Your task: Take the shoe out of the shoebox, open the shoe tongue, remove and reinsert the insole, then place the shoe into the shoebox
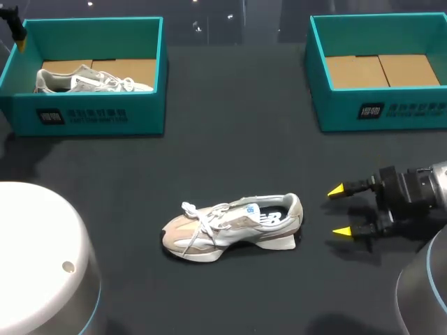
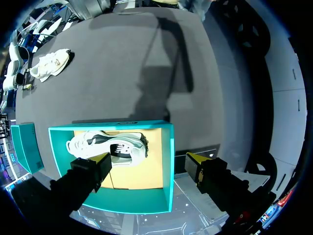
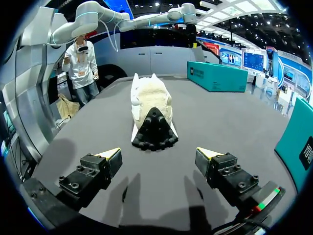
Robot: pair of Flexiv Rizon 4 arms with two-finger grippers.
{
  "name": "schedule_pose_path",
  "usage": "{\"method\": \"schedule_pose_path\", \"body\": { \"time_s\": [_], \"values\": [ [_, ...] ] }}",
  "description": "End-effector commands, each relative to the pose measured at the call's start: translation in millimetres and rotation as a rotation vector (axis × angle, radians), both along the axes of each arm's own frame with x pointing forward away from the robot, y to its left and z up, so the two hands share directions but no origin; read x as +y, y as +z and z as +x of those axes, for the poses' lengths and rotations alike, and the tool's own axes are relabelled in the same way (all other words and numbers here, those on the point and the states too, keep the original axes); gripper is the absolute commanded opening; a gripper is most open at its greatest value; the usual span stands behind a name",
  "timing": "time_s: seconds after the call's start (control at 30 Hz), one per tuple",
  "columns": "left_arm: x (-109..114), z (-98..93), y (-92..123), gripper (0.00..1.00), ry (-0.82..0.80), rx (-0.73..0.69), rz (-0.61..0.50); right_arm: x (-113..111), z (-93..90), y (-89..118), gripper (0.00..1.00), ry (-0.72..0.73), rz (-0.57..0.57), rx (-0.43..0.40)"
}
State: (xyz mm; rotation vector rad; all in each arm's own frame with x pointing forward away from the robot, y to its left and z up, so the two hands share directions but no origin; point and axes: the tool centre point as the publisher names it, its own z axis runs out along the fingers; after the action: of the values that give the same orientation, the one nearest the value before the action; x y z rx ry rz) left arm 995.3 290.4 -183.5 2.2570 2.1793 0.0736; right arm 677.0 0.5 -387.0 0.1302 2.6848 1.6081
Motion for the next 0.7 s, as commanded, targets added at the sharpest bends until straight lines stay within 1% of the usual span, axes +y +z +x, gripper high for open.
{"method": "schedule_pose_path", "body": {
  "time_s": [0.03, 0.4, 0.7],
  "values": [
    [0, 0.6, 0, 1.0, -0.001, 0.001, 0.002, 19, 4.0, -6, 1.0, -0.006, 0.0, -0.001],
    [0, 0.6, 0, 1.0, -0.001, 0.001, 0.002, 48, 8.2, -9, 1.0, -0.007, 0.02, -0.02],
    [0, 0.6, 0, 1.0, -0.001, 0.001, 0.002, 67, 4.5, -10, 1.0, -0.001, 0.025, -0.028]
  ]
}}
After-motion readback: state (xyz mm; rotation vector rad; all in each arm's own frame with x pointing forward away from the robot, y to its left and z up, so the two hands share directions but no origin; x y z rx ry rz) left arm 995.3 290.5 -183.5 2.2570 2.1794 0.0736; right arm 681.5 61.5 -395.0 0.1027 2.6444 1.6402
